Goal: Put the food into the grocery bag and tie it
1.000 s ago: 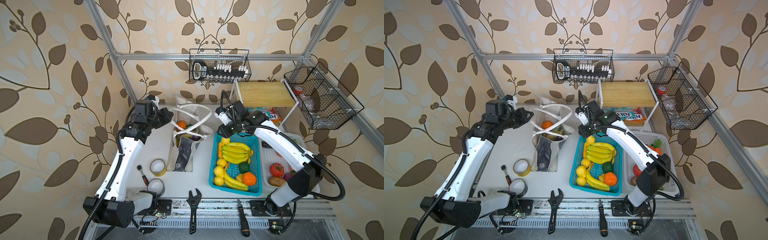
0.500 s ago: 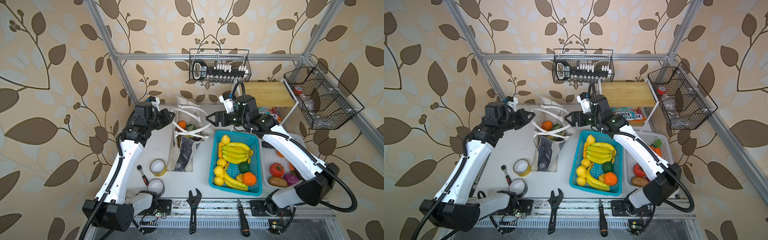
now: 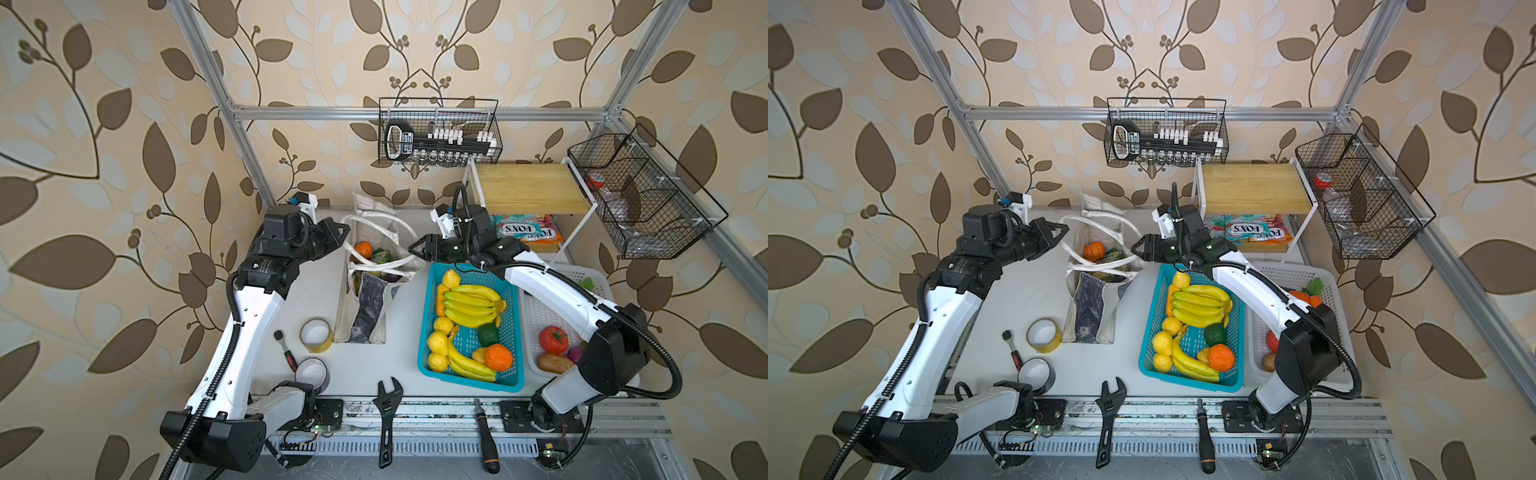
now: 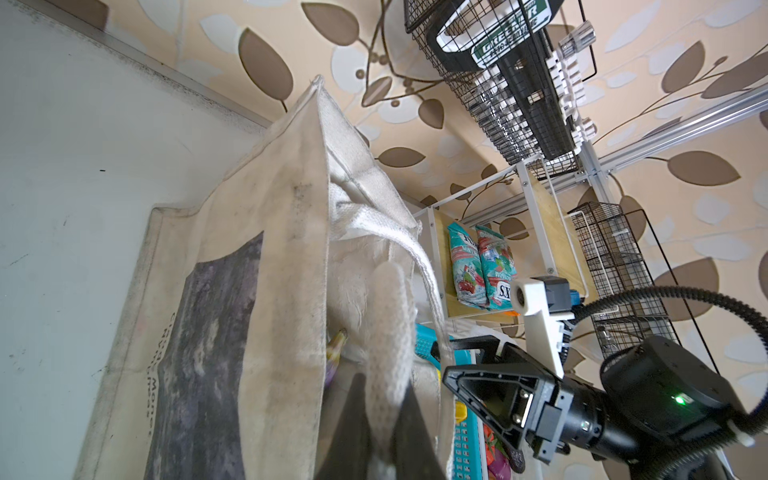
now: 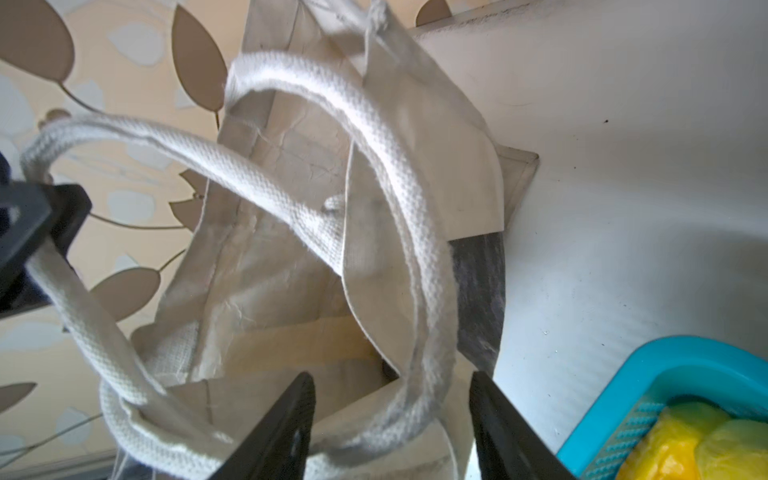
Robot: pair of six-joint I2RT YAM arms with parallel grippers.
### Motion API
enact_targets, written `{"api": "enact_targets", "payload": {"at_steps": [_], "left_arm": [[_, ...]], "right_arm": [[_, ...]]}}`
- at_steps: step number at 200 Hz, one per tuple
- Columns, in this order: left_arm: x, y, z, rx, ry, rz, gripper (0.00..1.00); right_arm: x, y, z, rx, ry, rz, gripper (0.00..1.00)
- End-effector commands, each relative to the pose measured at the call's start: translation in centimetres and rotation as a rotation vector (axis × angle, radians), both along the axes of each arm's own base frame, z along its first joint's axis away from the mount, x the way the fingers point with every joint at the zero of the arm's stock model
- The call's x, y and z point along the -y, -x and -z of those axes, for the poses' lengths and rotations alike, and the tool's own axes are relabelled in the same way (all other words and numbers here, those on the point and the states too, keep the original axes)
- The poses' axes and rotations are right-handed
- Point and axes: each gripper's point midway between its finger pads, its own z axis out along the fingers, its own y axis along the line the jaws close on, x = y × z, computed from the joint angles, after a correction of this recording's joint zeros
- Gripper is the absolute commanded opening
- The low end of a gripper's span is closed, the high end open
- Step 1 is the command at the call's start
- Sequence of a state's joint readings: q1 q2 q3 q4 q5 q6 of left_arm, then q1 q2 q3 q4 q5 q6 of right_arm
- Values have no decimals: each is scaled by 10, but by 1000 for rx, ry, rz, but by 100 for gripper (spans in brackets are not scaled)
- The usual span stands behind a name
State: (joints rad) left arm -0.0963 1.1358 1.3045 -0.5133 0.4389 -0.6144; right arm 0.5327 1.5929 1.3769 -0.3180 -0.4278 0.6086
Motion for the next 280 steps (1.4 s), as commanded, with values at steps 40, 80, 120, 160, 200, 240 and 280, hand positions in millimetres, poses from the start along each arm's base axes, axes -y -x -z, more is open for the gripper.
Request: {"api": "enact_targets", "payload": {"at_steps": [40,80,120,160,200,240,280], "left_arm": [[14,10,-36,112,100,89,0],[27,20,-61,182,190,172,0],[43,29,-70,188,242,295,0],[62,27,-55,153,265,376,0],[88,31,-45,131,229,448,0],[90,27,-28,97,210,440,0],[79,21,-12,60,145,361,0]], "right_arm": [[-8,9,-50,146,-60,-25,39],[-23,7,-55,154,-56,-76,6],[-53,21,-80,228,-89,-136,5],[-83,32,-90,255,-124,-204,4],[-108,36,-83,251,-120,-238,5],[-121,39,-93,257,-243,-272,4],[-112,35,-70,196,-186,-251,39]]}}
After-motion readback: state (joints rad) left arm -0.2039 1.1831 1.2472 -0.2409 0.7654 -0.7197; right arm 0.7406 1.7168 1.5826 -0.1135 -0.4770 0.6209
